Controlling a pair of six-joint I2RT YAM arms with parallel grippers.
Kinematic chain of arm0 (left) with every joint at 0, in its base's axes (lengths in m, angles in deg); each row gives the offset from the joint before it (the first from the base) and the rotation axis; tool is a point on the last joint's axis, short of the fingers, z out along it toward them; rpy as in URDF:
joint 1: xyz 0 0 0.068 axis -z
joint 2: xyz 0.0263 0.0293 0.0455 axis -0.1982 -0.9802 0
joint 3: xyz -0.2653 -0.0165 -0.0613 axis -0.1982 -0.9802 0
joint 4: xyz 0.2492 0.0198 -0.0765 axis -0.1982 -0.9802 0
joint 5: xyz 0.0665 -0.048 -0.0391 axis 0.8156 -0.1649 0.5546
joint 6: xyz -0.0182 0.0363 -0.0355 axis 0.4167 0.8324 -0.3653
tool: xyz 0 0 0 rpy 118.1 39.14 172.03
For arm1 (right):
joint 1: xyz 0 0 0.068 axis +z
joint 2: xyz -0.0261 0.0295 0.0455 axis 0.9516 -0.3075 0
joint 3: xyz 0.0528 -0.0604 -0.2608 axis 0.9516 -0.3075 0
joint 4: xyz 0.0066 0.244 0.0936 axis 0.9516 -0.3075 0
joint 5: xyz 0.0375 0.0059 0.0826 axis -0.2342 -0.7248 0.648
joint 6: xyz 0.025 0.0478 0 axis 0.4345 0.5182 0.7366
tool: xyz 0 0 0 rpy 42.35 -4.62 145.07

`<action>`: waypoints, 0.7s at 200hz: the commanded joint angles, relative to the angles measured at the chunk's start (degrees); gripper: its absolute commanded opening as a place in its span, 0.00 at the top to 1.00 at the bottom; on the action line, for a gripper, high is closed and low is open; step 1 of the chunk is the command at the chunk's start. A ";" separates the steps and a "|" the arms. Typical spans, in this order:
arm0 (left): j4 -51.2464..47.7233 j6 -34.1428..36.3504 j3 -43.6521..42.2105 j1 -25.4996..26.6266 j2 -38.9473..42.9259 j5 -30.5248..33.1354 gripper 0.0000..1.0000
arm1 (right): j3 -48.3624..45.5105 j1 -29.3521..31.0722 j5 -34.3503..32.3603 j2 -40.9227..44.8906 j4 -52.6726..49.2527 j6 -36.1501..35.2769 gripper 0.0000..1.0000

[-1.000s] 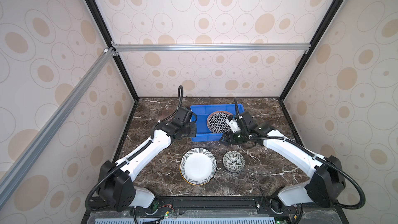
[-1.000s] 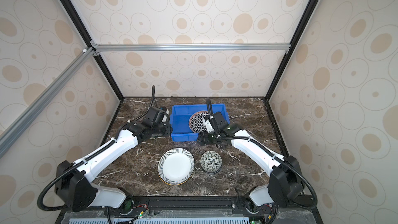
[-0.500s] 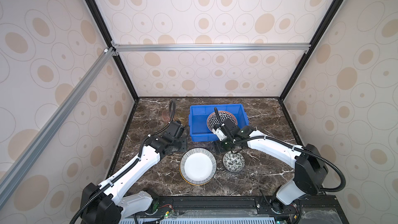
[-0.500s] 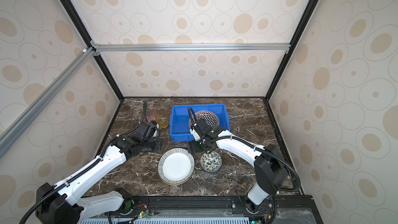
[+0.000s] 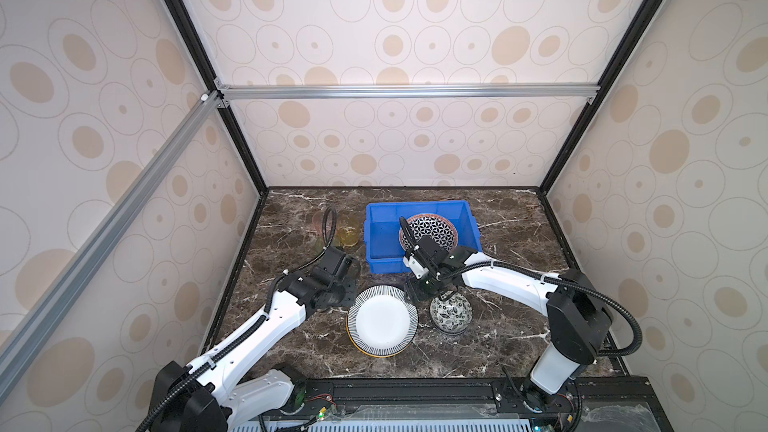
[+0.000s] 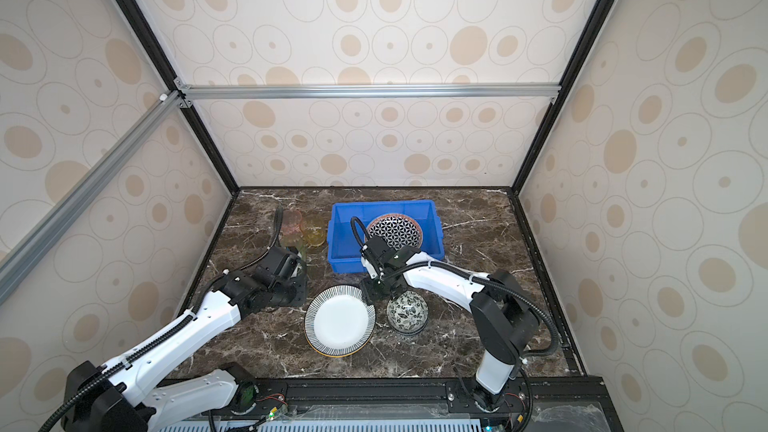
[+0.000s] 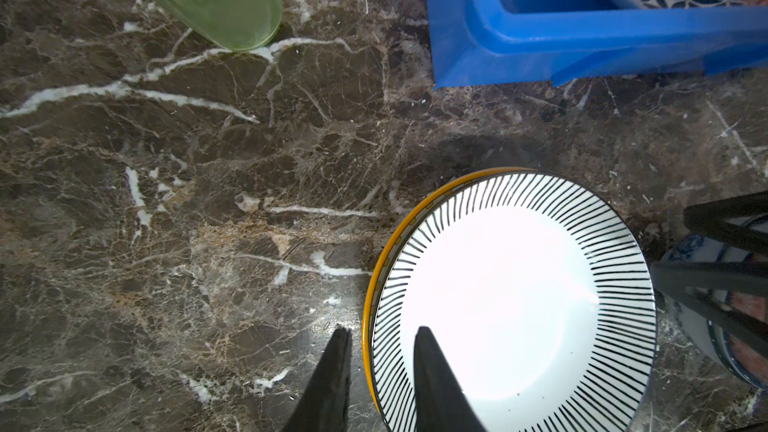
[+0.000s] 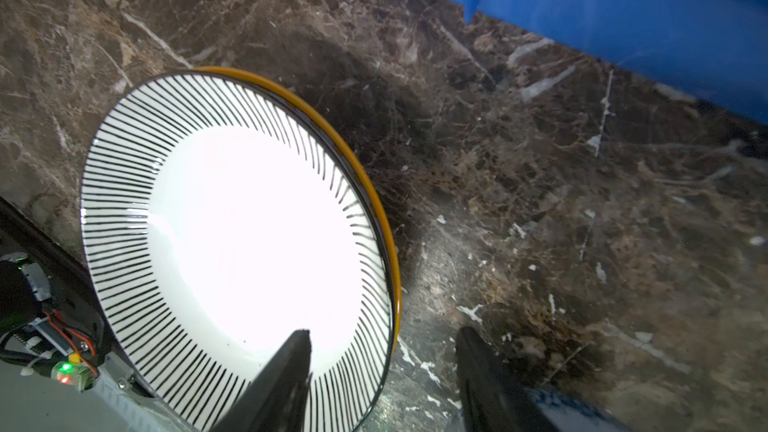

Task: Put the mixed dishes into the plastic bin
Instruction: 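Move both grippers down to the yellow-rimmed striped plate on the table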

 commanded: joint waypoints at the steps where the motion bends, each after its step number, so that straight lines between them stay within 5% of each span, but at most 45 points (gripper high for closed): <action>1: -0.37 -1.64 -0.33 0.31 1.00 0.20 0.73 | 1.69 1.04 -1.47 -1.45 -1.34 -0.39 0.44; 140: 1.48 -2.18 -1.31 0.31 -1.16 -0.77 0.73 | 1.94 2.61 -6.09 -5.89 -1.21 -0.87 0.67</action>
